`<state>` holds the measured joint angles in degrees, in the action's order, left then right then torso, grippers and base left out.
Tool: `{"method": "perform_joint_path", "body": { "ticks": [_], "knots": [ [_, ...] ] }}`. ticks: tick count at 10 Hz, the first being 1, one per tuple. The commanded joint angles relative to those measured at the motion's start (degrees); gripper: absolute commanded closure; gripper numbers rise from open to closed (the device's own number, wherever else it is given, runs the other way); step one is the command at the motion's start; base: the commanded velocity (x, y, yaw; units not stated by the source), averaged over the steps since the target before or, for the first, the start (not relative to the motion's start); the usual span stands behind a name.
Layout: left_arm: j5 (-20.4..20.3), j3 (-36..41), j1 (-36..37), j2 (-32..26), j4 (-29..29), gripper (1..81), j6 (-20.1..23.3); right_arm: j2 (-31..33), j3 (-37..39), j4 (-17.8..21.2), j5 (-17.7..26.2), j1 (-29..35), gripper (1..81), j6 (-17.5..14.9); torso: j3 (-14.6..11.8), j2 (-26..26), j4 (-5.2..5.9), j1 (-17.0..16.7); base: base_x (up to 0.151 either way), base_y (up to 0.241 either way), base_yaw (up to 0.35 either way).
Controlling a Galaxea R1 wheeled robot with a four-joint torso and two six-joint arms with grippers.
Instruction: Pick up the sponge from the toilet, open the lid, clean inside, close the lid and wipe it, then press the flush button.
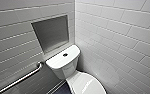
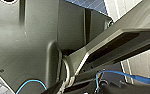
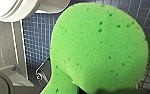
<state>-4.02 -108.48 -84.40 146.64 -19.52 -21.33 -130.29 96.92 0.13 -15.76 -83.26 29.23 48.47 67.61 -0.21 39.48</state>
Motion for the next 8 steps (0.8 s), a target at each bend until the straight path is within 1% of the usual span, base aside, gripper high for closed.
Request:
{"method": "perform_joint_path", "body": {
  "ticks": [1, 2, 3, 5, 8],
  "knots": [
    [3.58, 0.55, -0.90, -0.91, -0.61, 1.0, -0.02, 0.97, -0.77, -1.72, 3.11, -1.07, 81.1, -0.23, -5.54, -5.64, 0.00, -3.65, 0.000, 0.000, 0.000],
    [3.32, -1.01, -1.52, -0.04, -0.61, 1.0, -0.02, -0.77, 0.80, -3.03, 2.32, -2.12, 81.1, -0.23, -3.40, -7.48, 0.00, -4.87, 0.000, 0.000, 0.000],
    [3.41, -2.61, -1.79, 1.12, -0.52, 1.0, -0.02, -2.72, 3.01, -3.91, 2.05, -3.10, 81.1, -0.23, -3.63, -9.44, 0.00, -6.23, 0.000, 0.000, 0.000],
    [3.58, -9.43, -2.22, 4.97, 0.09, 1.0, -0.46, -6.66, 7.91, -4.79, 2.05, -4.68, 81.1, -0.23, -4.81, -12.83, 0.00, -8.44, 0.000, 0.000, 0.000],
    [3.67, -16.66, -2.66, 10.51, 0.01, 1.0, -0.46, -10.44, 11.52, -5.06, 2.05, -5.29, 81.1, -0.23, -5.05, -18.99, 0.00, -12.44, 0.000, 0.000, 0.000]
  ]
}}
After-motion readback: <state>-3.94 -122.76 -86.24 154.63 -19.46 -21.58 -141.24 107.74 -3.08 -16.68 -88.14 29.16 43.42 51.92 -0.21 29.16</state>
